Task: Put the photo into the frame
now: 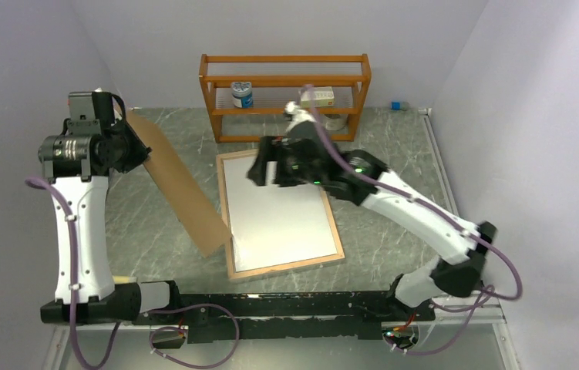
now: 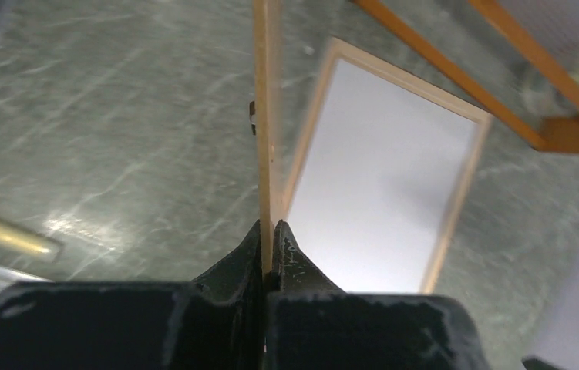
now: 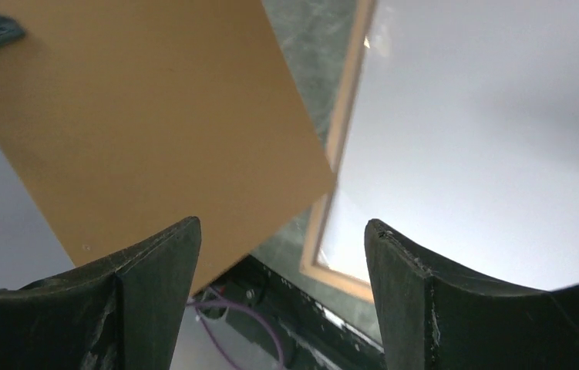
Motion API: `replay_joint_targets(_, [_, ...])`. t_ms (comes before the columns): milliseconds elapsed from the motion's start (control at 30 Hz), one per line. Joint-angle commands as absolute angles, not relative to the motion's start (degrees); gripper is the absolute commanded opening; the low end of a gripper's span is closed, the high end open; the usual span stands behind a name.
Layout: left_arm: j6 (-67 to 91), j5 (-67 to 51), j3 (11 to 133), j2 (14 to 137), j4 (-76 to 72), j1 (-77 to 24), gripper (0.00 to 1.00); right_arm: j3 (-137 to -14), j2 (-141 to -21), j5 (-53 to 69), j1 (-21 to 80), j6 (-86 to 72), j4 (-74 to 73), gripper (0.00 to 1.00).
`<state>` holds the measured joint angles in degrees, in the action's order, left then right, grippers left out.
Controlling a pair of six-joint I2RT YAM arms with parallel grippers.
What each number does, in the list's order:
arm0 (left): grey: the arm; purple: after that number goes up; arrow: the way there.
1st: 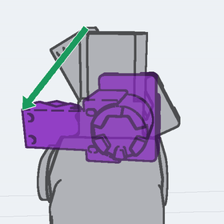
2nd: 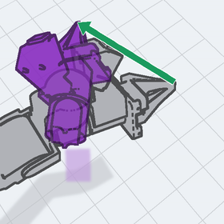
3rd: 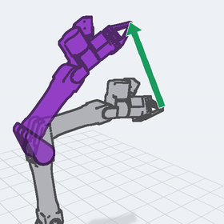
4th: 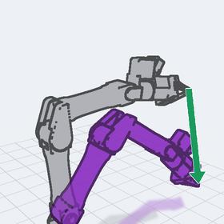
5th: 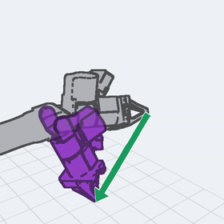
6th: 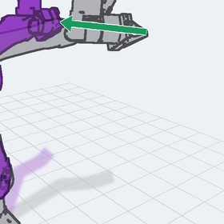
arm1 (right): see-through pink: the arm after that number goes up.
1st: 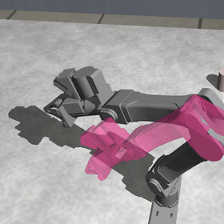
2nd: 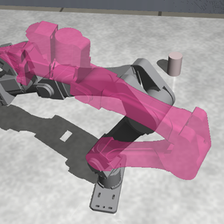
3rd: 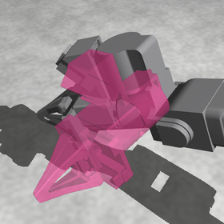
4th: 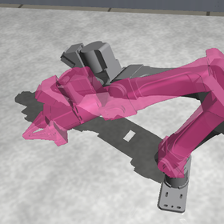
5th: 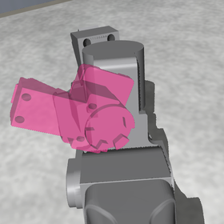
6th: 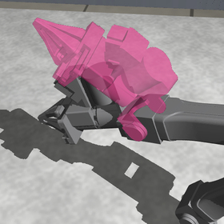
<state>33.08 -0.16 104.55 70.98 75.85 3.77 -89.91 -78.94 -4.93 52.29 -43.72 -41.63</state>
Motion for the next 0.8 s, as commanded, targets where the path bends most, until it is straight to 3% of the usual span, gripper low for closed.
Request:
replay_joint_targets(0, [34.37, 12.12, 109.37, 74.94, 77.15, 3.87, 0.03, -105.66, -90.51, -18.9, 62.67, -36.77, -42.09, 0.81])
replay_joint_targets(267, [34.32, 16.07, 117.39, 82.02, 79.32, 3.91, 0.03, -127.92, -107.12, -25.91, 76.47, -20.9, -44.75, 0.82])
replay_joint_targets(467, [34.74, 14.12, 119.31, 83.54, 79.51, 3.87, 0.03, -126.69, -107.99, -26.95, 80.74, -13.9, -45.0, 0.82])
replay_joint_targets(567, [34.96, 12.51, 119.01, 83.18, 79.05, 3.87, 0.03, -126.85, -109.73, -29.62, 82.32, -12.83, -47.14, 0.78])
replay_joint_targets(767, [35.25, 10.64, 119.78, 82.54, 78.87, 3.87, 0.02, -132.32, -115.88, -31.58, 83.11, -11.8, -51.05, 0.57])
